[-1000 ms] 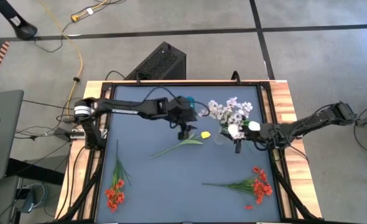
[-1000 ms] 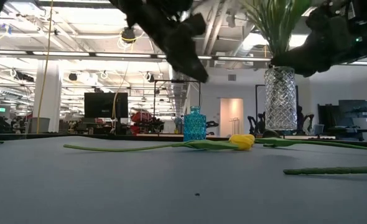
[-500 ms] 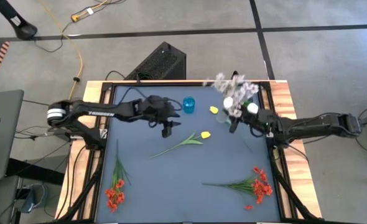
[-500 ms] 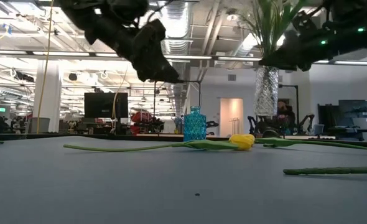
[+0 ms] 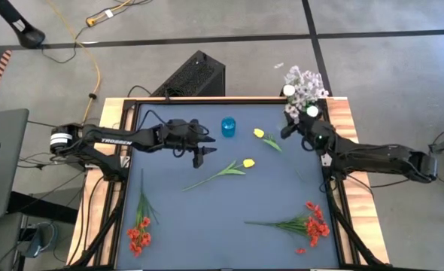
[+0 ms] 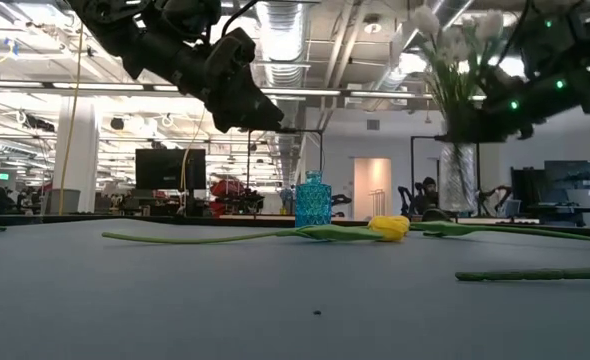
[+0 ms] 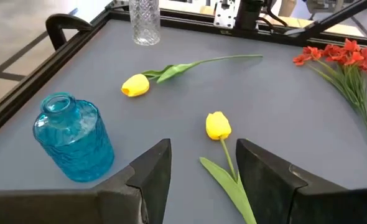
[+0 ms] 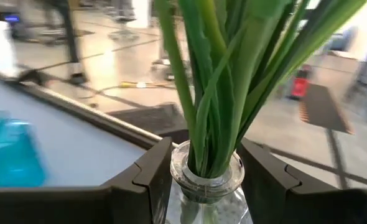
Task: Sort flowers into vase by color
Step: Put the white flowers into the transparent vase, then put the right orange flowers into the blue vase
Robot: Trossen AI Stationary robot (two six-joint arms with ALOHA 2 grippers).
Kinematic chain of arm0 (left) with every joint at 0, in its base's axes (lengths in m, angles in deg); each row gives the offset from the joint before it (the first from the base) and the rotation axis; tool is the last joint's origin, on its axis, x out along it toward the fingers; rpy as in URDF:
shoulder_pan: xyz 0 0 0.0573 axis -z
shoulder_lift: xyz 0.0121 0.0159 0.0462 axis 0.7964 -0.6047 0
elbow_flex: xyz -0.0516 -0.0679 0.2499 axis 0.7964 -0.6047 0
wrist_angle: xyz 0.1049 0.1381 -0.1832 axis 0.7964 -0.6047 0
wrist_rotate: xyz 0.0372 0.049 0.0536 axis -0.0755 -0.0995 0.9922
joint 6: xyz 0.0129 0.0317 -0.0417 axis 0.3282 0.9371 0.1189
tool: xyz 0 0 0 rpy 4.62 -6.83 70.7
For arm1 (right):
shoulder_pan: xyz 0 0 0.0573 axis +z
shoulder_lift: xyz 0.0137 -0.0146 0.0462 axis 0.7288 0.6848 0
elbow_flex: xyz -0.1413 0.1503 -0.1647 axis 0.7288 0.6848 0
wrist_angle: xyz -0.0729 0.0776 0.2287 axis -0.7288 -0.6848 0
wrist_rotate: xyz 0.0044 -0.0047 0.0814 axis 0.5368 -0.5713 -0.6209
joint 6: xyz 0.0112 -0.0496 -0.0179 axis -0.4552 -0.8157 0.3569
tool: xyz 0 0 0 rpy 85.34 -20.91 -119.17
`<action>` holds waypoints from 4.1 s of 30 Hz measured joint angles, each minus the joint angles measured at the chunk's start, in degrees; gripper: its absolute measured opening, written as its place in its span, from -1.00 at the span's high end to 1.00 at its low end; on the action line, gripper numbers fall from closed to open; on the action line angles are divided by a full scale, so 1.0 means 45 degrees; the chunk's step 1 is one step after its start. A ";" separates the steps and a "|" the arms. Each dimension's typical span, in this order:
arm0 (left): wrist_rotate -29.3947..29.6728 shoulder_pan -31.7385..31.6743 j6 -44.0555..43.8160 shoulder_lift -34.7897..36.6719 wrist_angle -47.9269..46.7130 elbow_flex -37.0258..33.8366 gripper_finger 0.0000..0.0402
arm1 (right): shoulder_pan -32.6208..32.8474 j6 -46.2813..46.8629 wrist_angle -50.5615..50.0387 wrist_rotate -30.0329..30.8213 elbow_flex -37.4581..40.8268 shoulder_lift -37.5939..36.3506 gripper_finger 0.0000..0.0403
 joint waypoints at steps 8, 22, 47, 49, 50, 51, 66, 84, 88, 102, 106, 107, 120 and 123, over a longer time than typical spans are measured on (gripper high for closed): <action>-0.0008 0.0005 -0.0338 -0.0005 0.0402 0.0000 0.16 | -0.0394 0.0695 0.0499 0.0121 0.1004 0.0000 0.08; -0.0065 0.0168 -0.0899 -0.0005 0.0658 0.0010 0.16 | -0.0360 0.1042 0.0475 -0.0452 0.1454 0.0000 0.01; -0.0061 0.0559 -0.0801 -0.0010 0.0634 0.0015 0.16 | -0.0355 0.1514 -0.1545 -0.0602 0.0866 -0.0015 -0.50; -0.0061 0.0559 -0.0800 -0.0010 0.0634 0.0015 0.16 | -0.0360 0.1705 -0.2349 -0.0560 0.0503 -0.0010 -0.54; -0.0061 0.0559 -0.0766 -0.0010 0.0634 0.0015 0.16 | -0.0360 0.1875 -0.2731 -0.0554 0.0342 -0.0010 -0.57; -0.0061 0.0559 -0.0696 -0.0010 0.0634 0.0015 0.16 | -0.0360 0.2047 -0.3124 -0.0554 0.0175 -0.0010 -0.59; -0.0061 0.0559 -0.0461 -0.0015 0.0794 0.0019 0.16 | -0.0360 0.2504 -0.5302 -0.1347 -0.0951 0.0005 -0.87; -0.0066 0.0650 -0.0529 -0.0015 0.0832 0.0024 0.16 | -0.0088 0.2508 -0.6664 -0.1607 -0.1183 -0.0034 -0.88; -0.0071 0.0658 -0.0578 -0.0015 0.0920 0.0022 0.16 | -0.0088 0.2428 -0.7228 -0.1578 -0.1226 -0.0015 -0.87; 0.0036 0.0719 -0.0675 -0.0015 0.0988 0.0024 0.16 | -0.0014 0.2736 -1.0514 -0.2015 -0.2479 0.0005 -0.87; 0.0036 0.0719 -0.0617 -0.0015 0.0996 0.0024 0.16 | 0.0131 0.3097 -1.0943 -0.2264 -0.2967 -0.0019 -0.87; 0.0041 0.0719 -0.0617 -0.0015 0.0998 0.0020 0.16 | 0.0163 0.3228 -1.1241 -0.2297 -0.3083 -0.0010 -0.87; -0.0103 0.0857 -0.0535 -0.0015 0.0500 0.0019 0.16 | 0.1022 0.5843 -1.3696 -0.5577 -0.4678 0.0005 -0.87; -0.0116 0.1031 -0.0750 -0.0015 -0.0051 0.0023 0.16 | 0.1522 0.6460 -1.4375 -0.6288 -0.4913 0.0005 -0.87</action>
